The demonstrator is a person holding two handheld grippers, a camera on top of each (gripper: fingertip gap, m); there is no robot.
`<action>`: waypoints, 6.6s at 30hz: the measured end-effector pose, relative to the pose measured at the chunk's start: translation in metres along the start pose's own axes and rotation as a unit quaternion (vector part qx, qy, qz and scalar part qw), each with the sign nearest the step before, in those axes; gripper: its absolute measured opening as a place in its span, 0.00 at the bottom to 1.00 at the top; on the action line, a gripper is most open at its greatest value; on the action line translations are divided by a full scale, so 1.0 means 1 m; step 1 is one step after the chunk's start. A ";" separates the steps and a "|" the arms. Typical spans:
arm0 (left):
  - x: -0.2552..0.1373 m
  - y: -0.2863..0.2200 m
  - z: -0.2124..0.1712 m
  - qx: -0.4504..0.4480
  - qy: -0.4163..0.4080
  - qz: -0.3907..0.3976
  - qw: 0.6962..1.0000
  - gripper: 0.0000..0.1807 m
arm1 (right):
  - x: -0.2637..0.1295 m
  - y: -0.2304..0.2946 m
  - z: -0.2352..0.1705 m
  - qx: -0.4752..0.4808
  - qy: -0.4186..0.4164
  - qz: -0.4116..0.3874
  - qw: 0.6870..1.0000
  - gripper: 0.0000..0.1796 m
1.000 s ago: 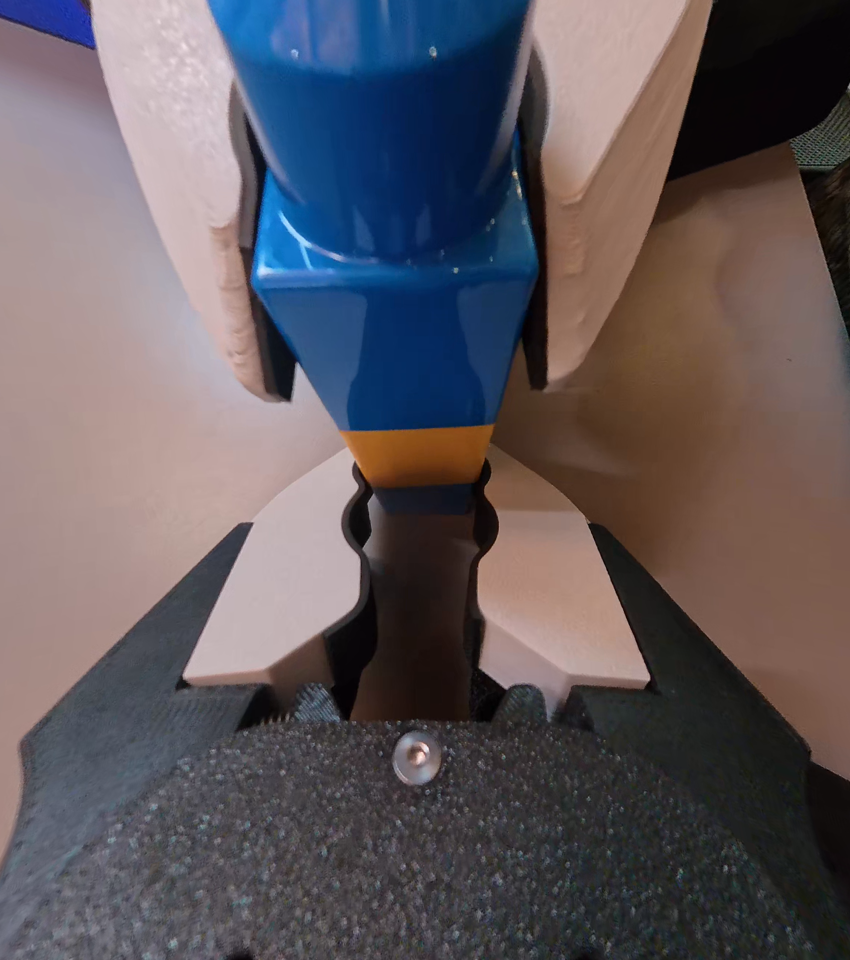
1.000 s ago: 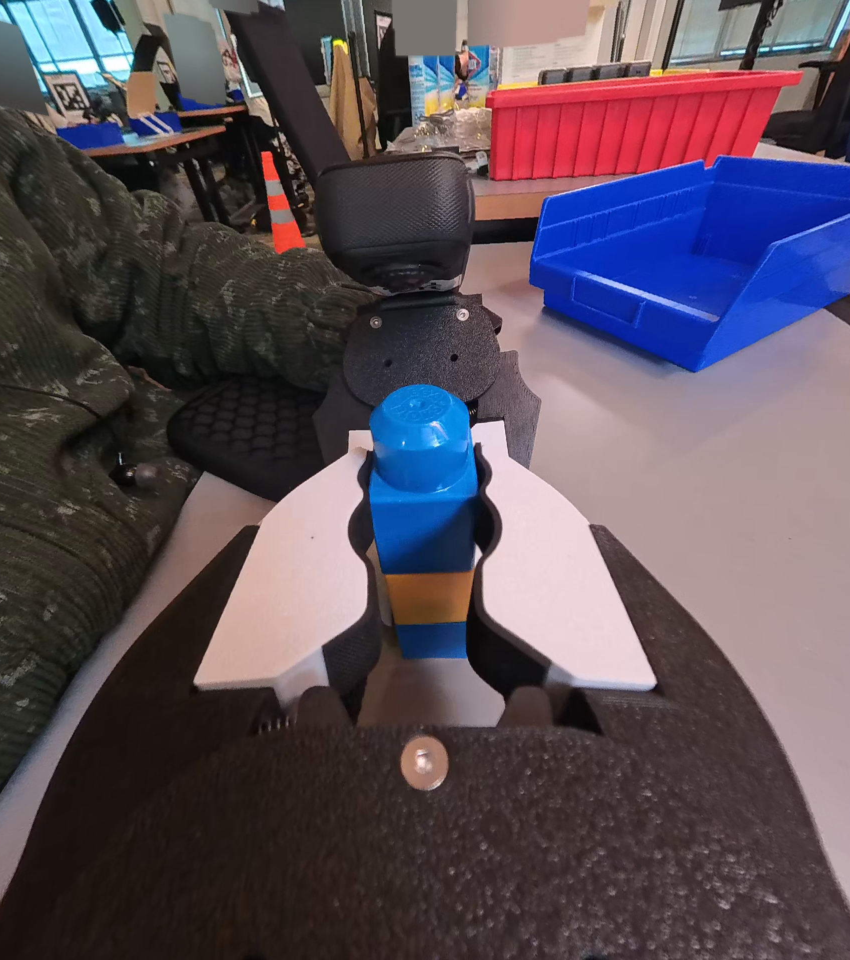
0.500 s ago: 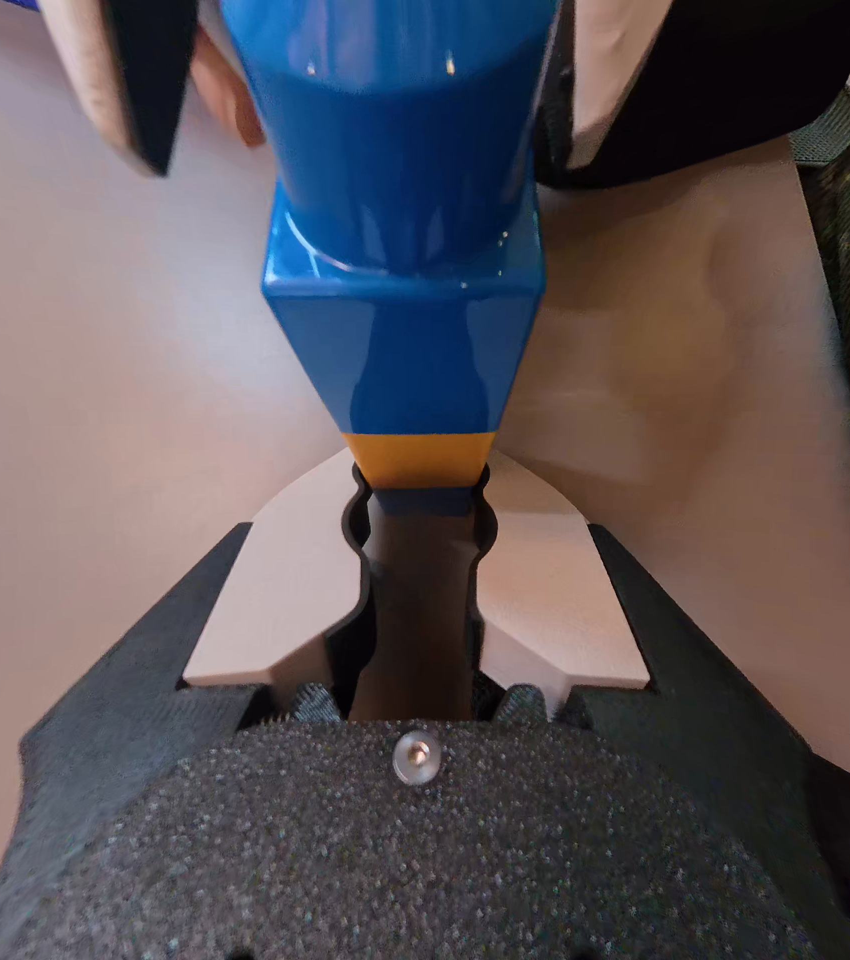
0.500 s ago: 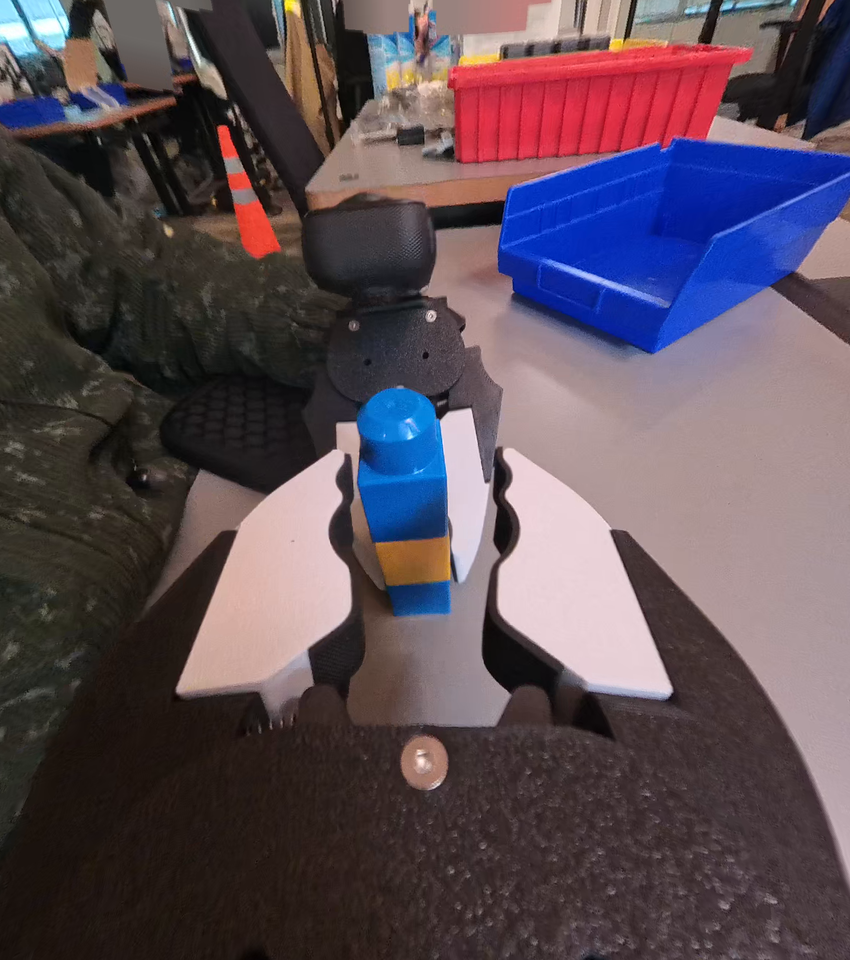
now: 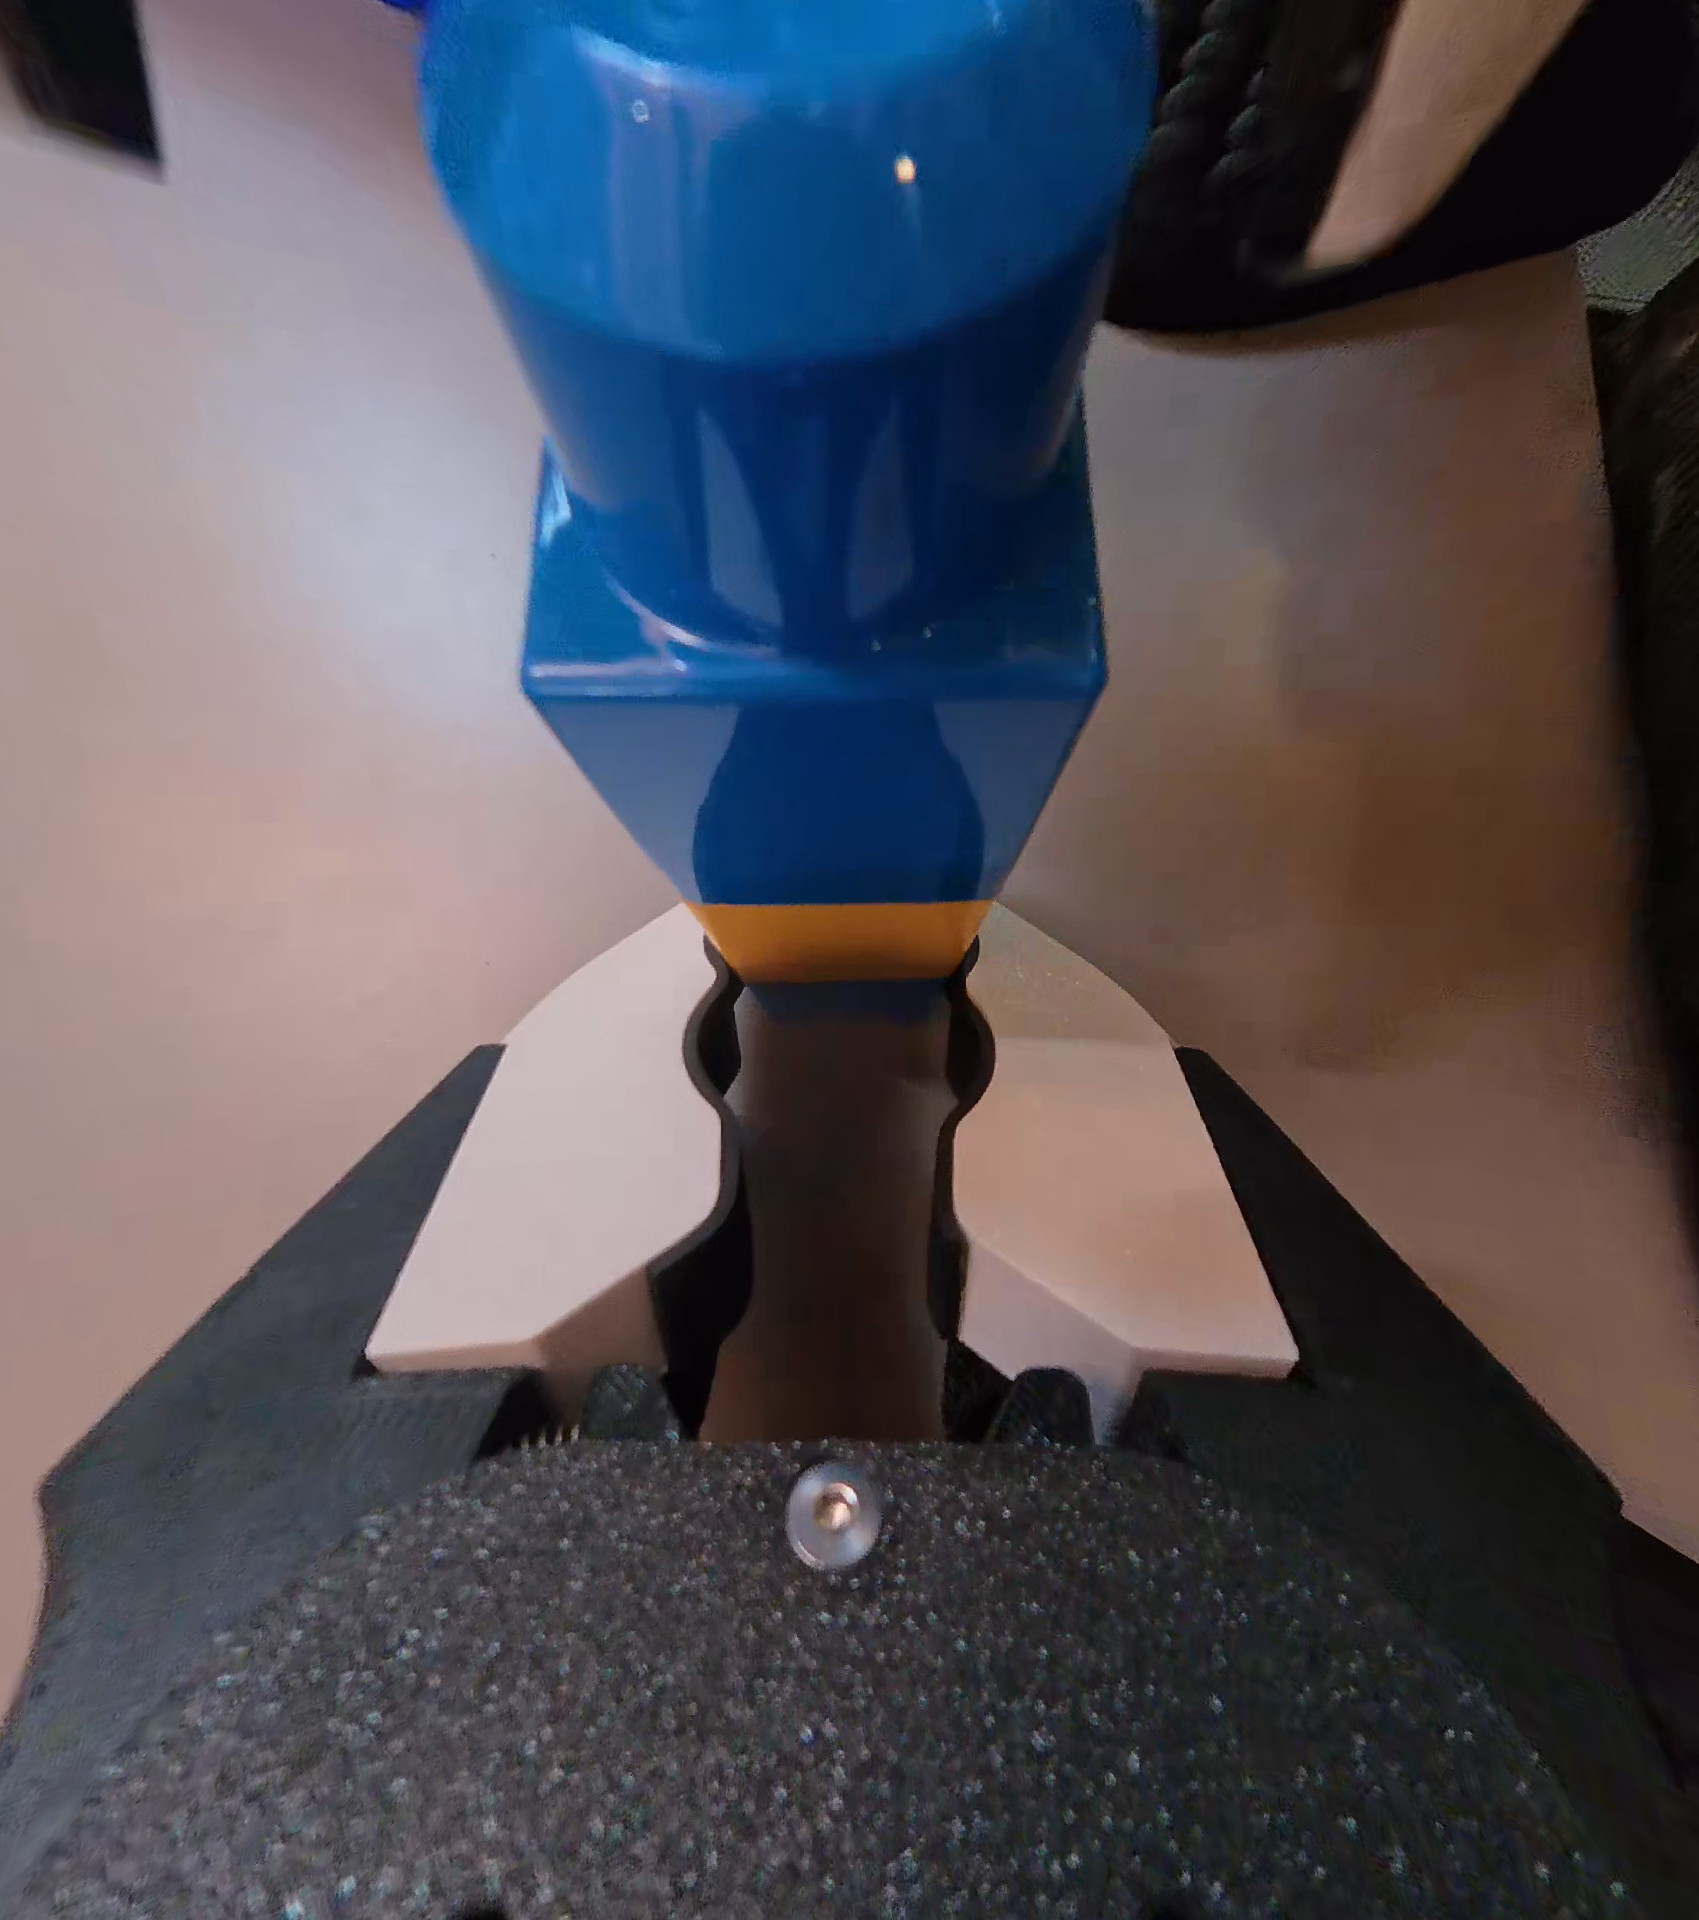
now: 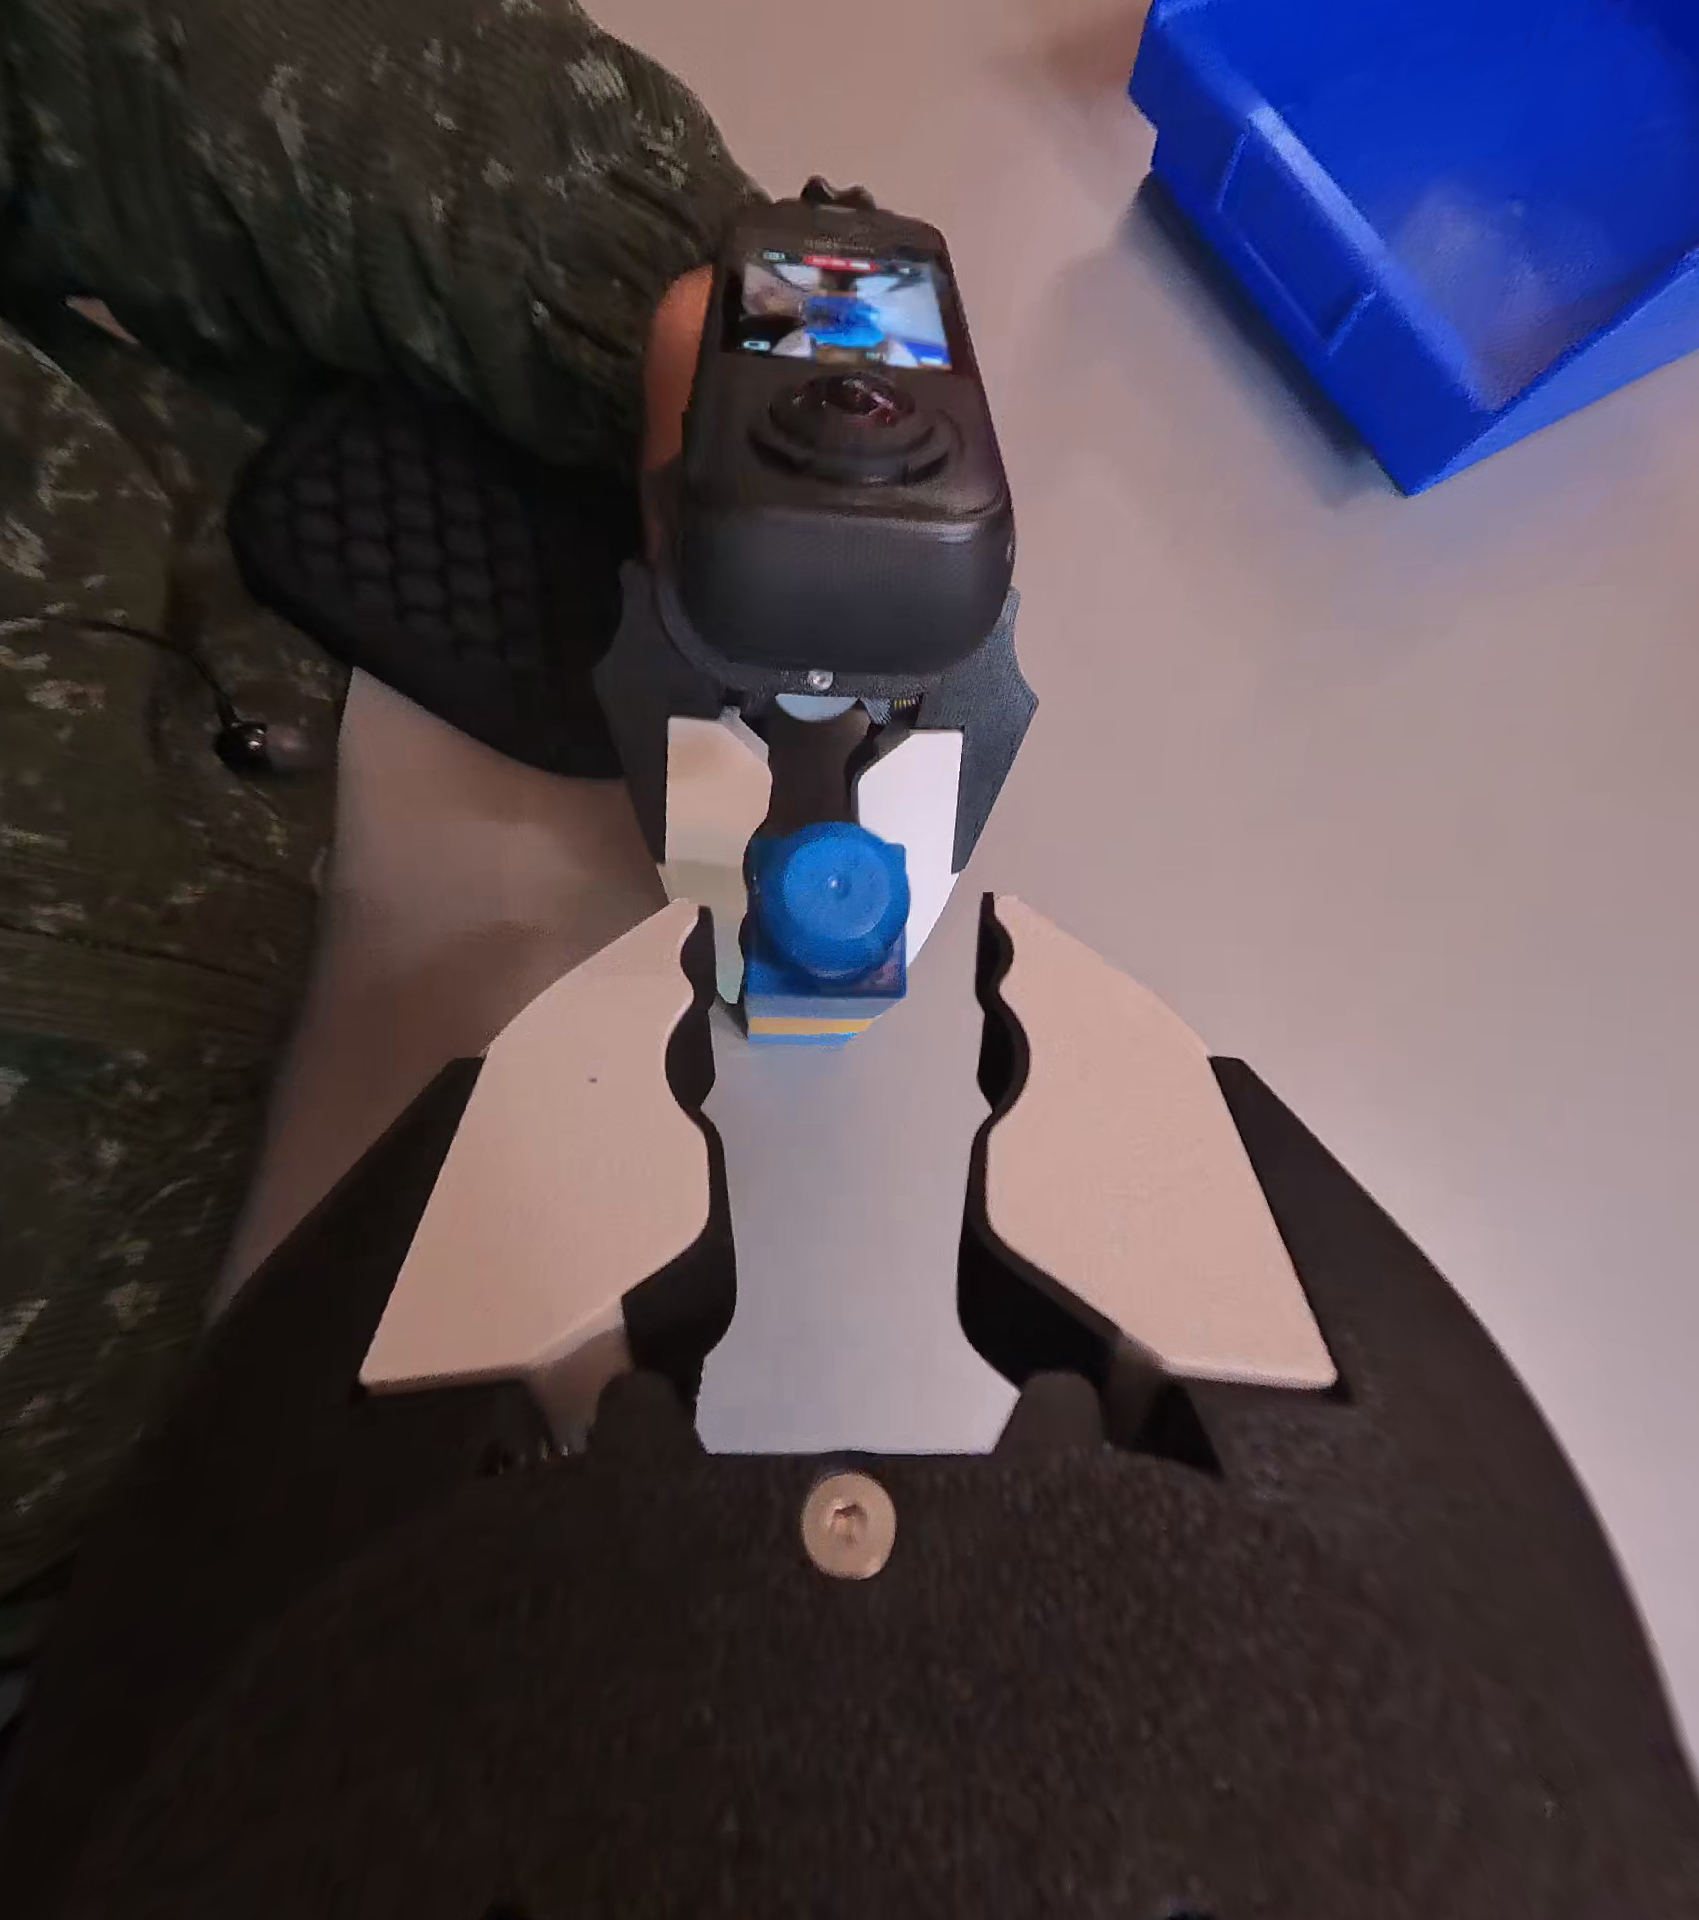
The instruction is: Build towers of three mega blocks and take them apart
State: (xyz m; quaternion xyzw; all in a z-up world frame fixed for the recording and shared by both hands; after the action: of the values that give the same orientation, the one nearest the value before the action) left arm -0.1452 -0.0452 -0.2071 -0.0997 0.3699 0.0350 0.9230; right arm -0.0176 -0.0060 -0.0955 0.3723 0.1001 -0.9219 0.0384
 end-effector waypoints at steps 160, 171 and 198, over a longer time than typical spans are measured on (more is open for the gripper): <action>0.072 0.001 0.127 -0.069 -0.173 0.139 0.973 0.25 | -0.178 0.130 -0.190 0.317 -0.051 -0.600 0.733 0.52; 0.112 0.016 0.142 -0.059 -0.088 0.271 0.957 0.10 | -0.149 0.110 -0.249 0.407 -0.080 -0.608 0.676 0.10; -0.100 -0.044 0.169 -0.033 -0.211 0.452 0.866 0.05 | -0.200 0.062 -0.046 0.182 -0.129 -0.606 0.764 0.06</action>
State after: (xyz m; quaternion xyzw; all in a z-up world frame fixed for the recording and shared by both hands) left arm -0.0971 -0.0521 -0.0123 0.0578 0.1693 0.4808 0.8584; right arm 0.1665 -0.0580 0.0017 0.1122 0.1298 -0.7934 -0.5840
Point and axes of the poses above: each gripper's, where its closed fingertips meet, x out along the fingers, z out of its top, y = z × x across the jaws, the point moved 10 cm from there along -x, back along the fingers, and after that the axes turned 9 degrees about -z, right-handed, at the moved point
